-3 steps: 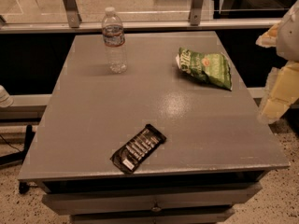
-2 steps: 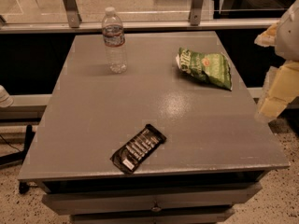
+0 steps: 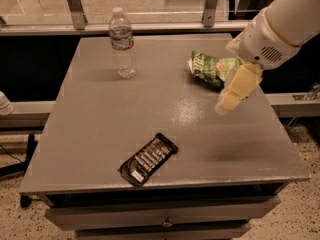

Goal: Knock water bottle over

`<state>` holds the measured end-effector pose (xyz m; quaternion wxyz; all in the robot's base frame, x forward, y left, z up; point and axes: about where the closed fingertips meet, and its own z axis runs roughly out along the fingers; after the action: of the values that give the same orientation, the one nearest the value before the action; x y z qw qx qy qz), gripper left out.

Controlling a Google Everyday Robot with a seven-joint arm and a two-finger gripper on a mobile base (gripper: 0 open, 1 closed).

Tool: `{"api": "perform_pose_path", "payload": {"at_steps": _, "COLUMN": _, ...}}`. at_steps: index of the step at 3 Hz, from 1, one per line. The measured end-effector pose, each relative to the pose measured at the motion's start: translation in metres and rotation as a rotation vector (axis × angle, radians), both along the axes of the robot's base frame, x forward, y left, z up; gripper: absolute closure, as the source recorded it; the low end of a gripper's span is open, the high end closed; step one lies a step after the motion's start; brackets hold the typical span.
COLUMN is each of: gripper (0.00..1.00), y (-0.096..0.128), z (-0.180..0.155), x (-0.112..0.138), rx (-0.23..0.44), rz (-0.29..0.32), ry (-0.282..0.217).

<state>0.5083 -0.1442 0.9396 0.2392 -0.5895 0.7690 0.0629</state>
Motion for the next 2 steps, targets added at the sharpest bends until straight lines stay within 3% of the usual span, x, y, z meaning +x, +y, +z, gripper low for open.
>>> {"api": "perform_pose_path", "payload": {"at_steps": 2, "gripper": 0.00, "y": 0.080, "z": -0.019, "x": 0.074, "rx": 0.312, "rz": -0.001, "ry": -0.061}}
